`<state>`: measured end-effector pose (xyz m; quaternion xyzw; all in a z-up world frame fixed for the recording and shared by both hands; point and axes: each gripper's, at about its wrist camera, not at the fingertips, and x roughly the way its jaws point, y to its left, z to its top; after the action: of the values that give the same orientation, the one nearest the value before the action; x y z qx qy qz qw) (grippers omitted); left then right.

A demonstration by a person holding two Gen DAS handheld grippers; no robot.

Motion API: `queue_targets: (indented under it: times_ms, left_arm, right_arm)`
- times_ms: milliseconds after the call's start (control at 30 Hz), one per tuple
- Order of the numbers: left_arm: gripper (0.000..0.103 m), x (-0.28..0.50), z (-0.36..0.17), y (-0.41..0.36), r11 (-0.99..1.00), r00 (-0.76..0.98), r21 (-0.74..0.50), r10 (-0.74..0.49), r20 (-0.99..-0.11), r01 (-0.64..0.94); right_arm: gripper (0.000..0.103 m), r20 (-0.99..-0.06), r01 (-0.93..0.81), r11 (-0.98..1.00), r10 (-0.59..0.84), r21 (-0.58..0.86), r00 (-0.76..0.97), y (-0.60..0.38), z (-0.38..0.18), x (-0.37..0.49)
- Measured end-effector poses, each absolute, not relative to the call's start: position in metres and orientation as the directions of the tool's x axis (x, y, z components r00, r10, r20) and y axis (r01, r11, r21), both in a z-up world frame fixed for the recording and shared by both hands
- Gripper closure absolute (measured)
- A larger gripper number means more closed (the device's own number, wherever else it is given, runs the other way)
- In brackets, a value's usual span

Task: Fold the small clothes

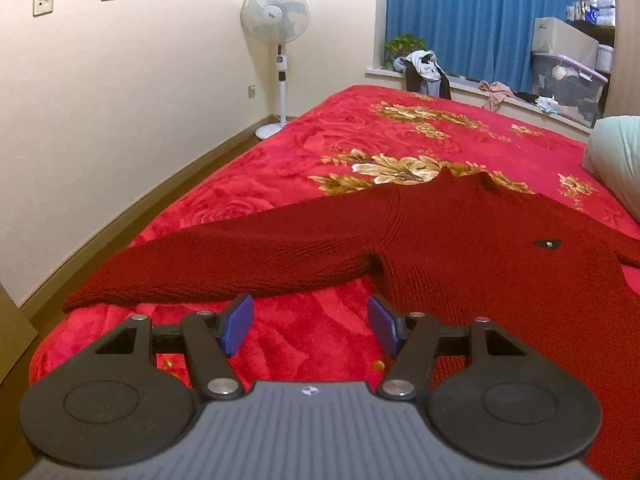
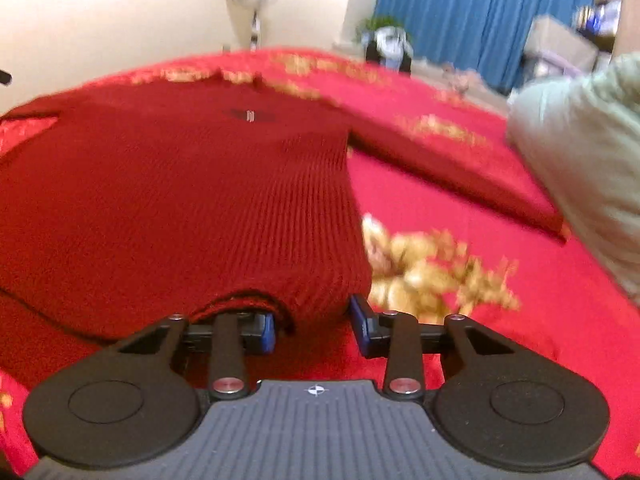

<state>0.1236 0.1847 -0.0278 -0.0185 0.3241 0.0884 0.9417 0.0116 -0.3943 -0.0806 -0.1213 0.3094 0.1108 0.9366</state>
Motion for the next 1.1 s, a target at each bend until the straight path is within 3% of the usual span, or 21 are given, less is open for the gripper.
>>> queue_targets:
  times_ms: [100,200,267,333,433,533,633,767,900,967,1100]
  left_arm:
    - [0.034,0.123,-0.029,0.181,0.985,0.775,0.043,0.156,-0.612,-0.164]
    - [0.034,0.122,-0.03,0.18,0.986,0.776,0.062,0.16,-0.61,-0.154]
    - [0.034,0.121,-0.03,0.181,0.986,0.775,0.062,0.16,-0.611,-0.155]
    - [0.034,0.121,-0.03,0.182,0.986,0.773,0.055,0.159,-0.614,-0.16]
    - [0.034,0.12,-0.031,0.183,0.987,0.77,0.046,0.151,-0.62,-0.157]
    - [0.034,0.122,-0.035,0.18,0.992,0.759,0.036,0.119,-0.64,-0.125]
    - [0.034,0.12,-0.043,0.175,0.995,0.725,-0.029,0.05,-0.687,-0.097]
    - [0.035,0.104,-0.075,0.168,0.968,0.61,-0.204,-0.073,-0.789,-0.148]
    - [0.036,0.077,-0.099,0.15,0.96,0.56,-0.235,-0.111,-0.821,-0.155]
    - [0.043,0.066,-0.109,0.14,0.959,0.537,-0.244,-0.131,-0.833,-0.144]
    - [0.051,0.05,-0.126,0.11,0.985,0.499,-0.152,-0.089,-0.862,-0.087]
  right_arm:
    - [0.066,-0.548,-0.187,0.951,0.022,-0.247,0.836,-0.396,-0.073,0.011]
    - [0.064,-0.566,-0.009,0.94,-0.198,-0.341,0.8,-0.416,-0.077,0.023]
    - [0.064,-0.587,0.087,0.949,-0.258,-0.303,0.768,-0.438,-0.076,0.03]
    - [0.062,-0.604,0.119,0.982,-0.185,-0.148,0.776,-0.457,-0.067,0.031]
    - [0.061,-0.621,0.055,0.988,0.048,0.145,0.783,-0.47,-0.062,0.033]
    - [0.057,-0.685,0.01,0.969,0.165,0.245,0.71,-0.464,-0.077,0.046]
    - [0.057,-0.769,0.023,0.974,0.161,0.223,0.619,-0.457,-0.096,0.058]
    - [0.061,-0.774,0.014,0.983,0.136,0.184,0.618,-0.45,-0.098,0.06]
    - [0.07,-0.777,0.019,0.984,0.13,0.179,0.617,-0.448,-0.094,0.061]
    - [0.077,-0.778,0.015,0.985,0.127,0.173,0.616,-0.445,-0.094,0.063]
    - [0.09,-0.776,0.01,0.984,0.133,0.177,0.617,-0.442,-0.094,0.066]
